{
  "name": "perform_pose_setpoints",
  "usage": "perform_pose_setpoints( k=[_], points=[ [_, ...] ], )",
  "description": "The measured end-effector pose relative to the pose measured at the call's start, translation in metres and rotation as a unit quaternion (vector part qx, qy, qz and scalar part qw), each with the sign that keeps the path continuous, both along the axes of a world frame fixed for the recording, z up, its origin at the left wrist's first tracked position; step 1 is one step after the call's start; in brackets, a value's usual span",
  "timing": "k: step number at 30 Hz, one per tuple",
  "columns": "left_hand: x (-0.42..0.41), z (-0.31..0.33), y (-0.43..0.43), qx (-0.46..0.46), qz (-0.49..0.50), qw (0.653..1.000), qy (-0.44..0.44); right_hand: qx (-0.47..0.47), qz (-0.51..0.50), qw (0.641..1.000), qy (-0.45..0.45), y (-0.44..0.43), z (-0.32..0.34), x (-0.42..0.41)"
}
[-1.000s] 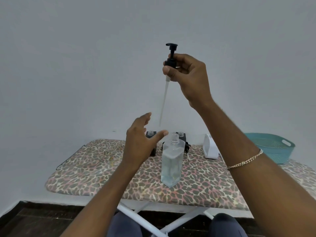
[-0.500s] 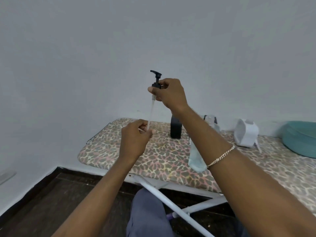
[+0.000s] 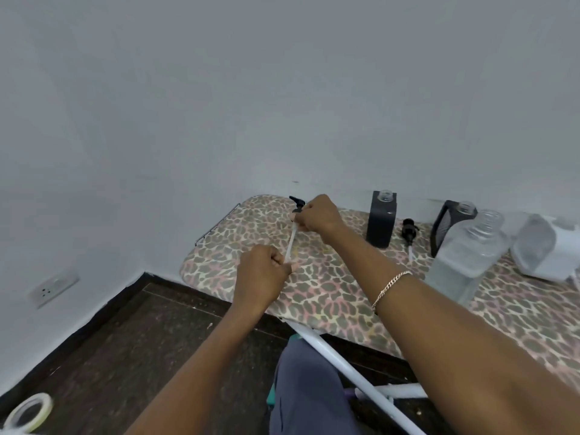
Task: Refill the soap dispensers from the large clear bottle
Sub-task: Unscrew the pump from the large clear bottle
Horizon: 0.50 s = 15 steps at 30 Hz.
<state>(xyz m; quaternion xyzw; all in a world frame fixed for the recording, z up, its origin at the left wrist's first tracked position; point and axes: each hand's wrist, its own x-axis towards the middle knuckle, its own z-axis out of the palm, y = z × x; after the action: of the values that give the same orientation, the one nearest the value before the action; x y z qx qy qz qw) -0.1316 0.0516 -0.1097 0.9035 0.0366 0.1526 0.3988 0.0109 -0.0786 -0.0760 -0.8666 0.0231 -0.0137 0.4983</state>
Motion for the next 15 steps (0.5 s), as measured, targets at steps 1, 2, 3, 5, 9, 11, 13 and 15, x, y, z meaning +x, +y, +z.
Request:
perform_pose_setpoints(
  k=[1,2,3,5,9,11,13,15],
  points=[
    [0.002,-0.003,0.001,0.002,0.002,1.000,0.008,-0.011,0.002,1.000,0.005,0.002,-0.005,0.002],
    [0.004,-0.005,0.002,0.000,0.003,1.000,0.016,-0.025,0.005,1.000,0.010,0.003,-0.009,0.002],
    [0.006,-0.008,0.003,-0.004,0.003,1.000,0.024,-0.035,0.007,0.999,0.011,0.004,-0.011,0.001],
    [0.008,-0.013,0.003,-0.006,0.003,0.999,0.036,-0.042,0.008,0.999,0.019,0.006,-0.016,0.002],
    [0.011,-0.019,0.002,0.000,0.007,0.999,0.036,-0.025,0.013,0.999,0.044,0.008,-0.024,0.005],
    [0.013,-0.020,0.002,0.008,0.010,0.999,0.034,-0.022,0.016,0.999,0.044,0.008,-0.025,0.004],
    [0.014,-0.020,0.002,0.014,0.014,0.999,0.032,-0.013,0.018,0.999,0.044,0.008,-0.024,0.002],
    [0.014,-0.021,0.002,0.021,0.016,0.999,0.029,-0.008,0.023,0.999,0.042,0.006,-0.023,-0.002]
  ],
)
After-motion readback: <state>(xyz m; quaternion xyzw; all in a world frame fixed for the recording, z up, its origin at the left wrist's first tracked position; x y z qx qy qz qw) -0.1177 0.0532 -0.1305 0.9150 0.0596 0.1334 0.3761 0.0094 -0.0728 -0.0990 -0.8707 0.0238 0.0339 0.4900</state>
